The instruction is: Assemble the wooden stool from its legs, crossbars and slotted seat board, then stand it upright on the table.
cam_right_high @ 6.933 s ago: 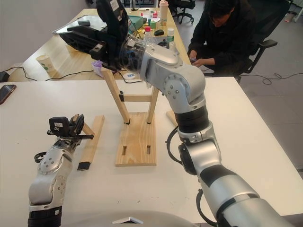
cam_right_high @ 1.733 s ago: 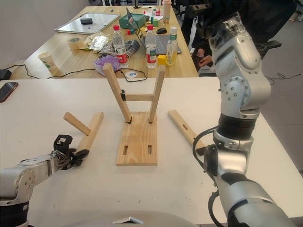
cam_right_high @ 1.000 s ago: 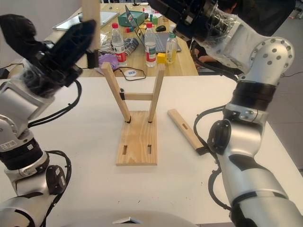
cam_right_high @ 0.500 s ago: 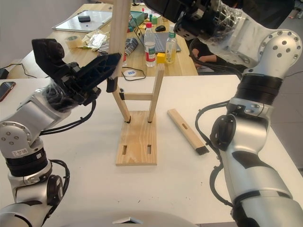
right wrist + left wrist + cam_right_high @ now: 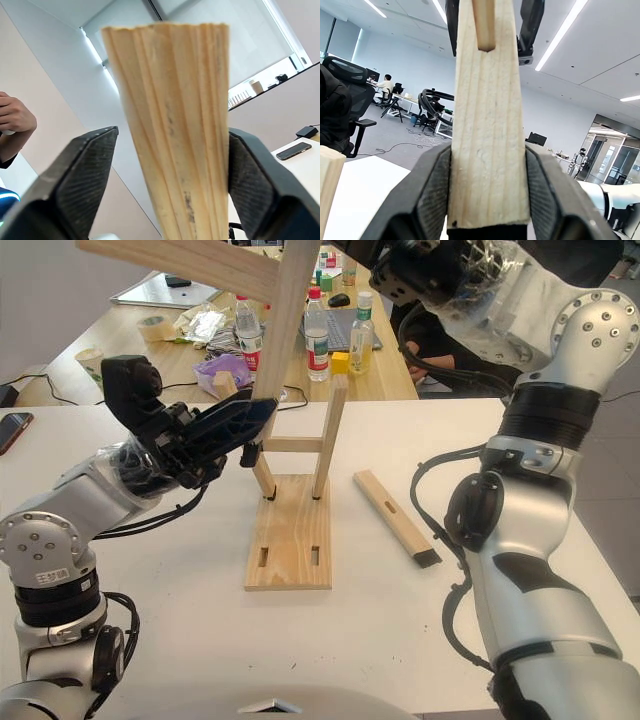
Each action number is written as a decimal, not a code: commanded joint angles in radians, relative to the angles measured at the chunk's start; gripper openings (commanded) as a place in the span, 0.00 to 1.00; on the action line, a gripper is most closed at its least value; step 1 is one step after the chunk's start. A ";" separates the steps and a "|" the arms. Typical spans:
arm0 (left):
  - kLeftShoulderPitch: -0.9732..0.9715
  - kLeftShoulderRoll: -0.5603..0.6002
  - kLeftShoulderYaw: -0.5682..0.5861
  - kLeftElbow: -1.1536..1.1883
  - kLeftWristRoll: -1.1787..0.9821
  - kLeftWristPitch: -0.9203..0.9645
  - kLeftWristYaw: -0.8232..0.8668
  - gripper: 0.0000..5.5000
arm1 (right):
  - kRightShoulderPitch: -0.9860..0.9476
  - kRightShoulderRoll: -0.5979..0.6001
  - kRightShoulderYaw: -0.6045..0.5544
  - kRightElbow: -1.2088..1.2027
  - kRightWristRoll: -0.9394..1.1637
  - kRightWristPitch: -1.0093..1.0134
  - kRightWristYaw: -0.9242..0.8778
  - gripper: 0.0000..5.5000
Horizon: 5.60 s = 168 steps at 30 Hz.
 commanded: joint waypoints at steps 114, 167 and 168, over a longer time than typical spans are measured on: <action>0.148 -0.012 0.239 0.214 0.225 -0.053 0.063 0.57 | 0.623 -0.314 0.860 -0.377 -1.029 -0.810 0.797 0.38; 0.344 -0.025 0.035 0.254 0.811 -0.228 0.061 0.57 | 0.444 -0.245 0.994 -0.349 -1.115 -0.609 0.833 0.71; 0.337 -0.028 0.046 0.258 0.804 -0.228 0.063 0.57 | 0.445 -0.245 0.979 -0.356 -1.108 -0.600 0.826 0.71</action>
